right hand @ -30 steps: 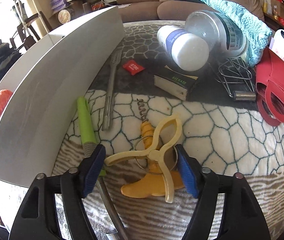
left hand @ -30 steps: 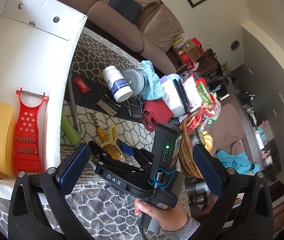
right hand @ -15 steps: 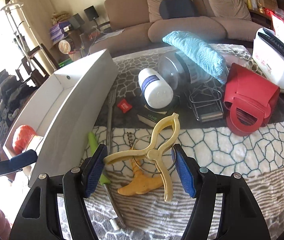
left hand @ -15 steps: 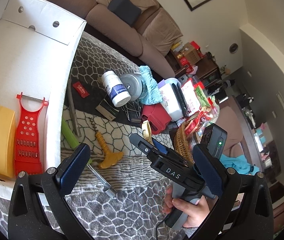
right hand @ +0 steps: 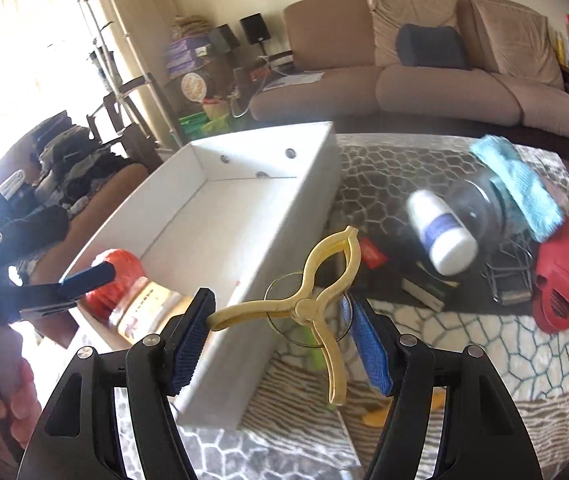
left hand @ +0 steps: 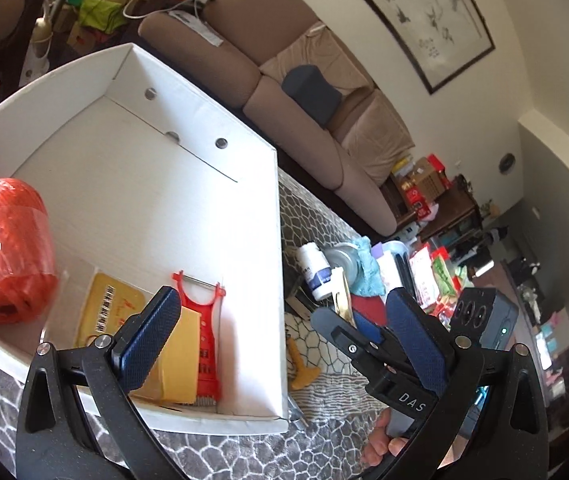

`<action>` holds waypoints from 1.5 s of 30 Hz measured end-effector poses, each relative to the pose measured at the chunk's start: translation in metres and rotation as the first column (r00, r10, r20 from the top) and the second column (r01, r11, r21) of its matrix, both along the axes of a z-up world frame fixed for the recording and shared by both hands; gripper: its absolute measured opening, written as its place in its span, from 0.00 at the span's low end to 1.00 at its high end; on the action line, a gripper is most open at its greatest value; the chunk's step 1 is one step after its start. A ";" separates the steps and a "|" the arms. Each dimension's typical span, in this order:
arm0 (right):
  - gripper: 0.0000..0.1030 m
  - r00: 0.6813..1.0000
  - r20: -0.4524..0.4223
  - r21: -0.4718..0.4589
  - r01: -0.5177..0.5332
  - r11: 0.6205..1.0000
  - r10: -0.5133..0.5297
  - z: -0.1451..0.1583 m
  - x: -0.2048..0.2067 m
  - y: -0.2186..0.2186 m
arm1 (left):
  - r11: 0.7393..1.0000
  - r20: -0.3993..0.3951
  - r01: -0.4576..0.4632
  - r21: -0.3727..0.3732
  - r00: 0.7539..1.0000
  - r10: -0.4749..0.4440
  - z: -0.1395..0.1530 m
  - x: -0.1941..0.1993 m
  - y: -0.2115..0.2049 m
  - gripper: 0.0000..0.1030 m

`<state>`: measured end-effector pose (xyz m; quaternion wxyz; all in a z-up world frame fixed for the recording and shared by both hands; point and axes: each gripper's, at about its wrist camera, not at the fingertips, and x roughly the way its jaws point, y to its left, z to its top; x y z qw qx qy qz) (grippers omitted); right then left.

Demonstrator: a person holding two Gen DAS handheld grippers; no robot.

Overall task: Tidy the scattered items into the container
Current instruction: 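Carry the yellow clip over the box and release it from the right gripper, then move the right gripper to the white pill bottle and grasp it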

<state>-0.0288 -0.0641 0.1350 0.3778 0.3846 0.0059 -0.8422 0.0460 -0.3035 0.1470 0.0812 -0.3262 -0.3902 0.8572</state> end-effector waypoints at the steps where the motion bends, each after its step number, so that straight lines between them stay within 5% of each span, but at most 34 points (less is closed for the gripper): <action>1: 0.67 1.000 0.008 -0.001 -0.025 1.000 0.025 0.003 -0.001 -0.019 | 1.000 0.001 -0.011 0.007 1.000 0.011 -0.001 0.001 -0.007 1.00; 5: 0.67 0.994 0.062 0.037 -0.089 0.995 0.086 0.002 -0.013 -0.094 | 0.998 -0.008 -0.056 0.042 0.998 0.056 -0.002 0.007 -0.033 1.00; 10: 0.67 0.967 0.247 0.064 -0.083 0.994 0.065 -0.031 -0.043 -0.157 | 0.986 -0.012 -0.128 0.108 0.991 0.130 -0.006 0.020 -0.072 1.00; 23: 0.68 0.905 0.423 0.210 -0.147 0.967 0.045 -0.088 -0.059 -0.225 | 0.968 -0.010 -0.179 0.174 0.983 0.184 -0.018 0.033 -0.115 1.00; 26: 0.77 0.911 0.411 0.283 -0.175 0.943 0.046 -0.090 -0.054 -0.231 | 0.972 -0.009 -0.162 0.169 0.986 0.166 -0.019 0.030 -0.110 1.00; 32: 0.79 0.947 0.312 0.264 -0.164 0.951 0.076 -0.057 -0.042 -0.201 | 0.977 -0.011 -0.131 0.166 0.991 0.134 -0.018 0.024 -0.094 1.00; 38: 0.79 0.976 0.210 0.190 -0.097 0.977 0.056 -0.013 -0.042 -0.125 | 0.989 -0.006 -0.049 0.139 0.999 0.050 -0.014 0.008 -0.063 1.00; 45: 0.79 0.992 0.082 0.156 0.081 0.984 -0.095 0.011 -0.069 -0.016 | 0.997 0.020 0.080 0.014 0.997 -0.080 -0.008 -0.015 -0.002 1.00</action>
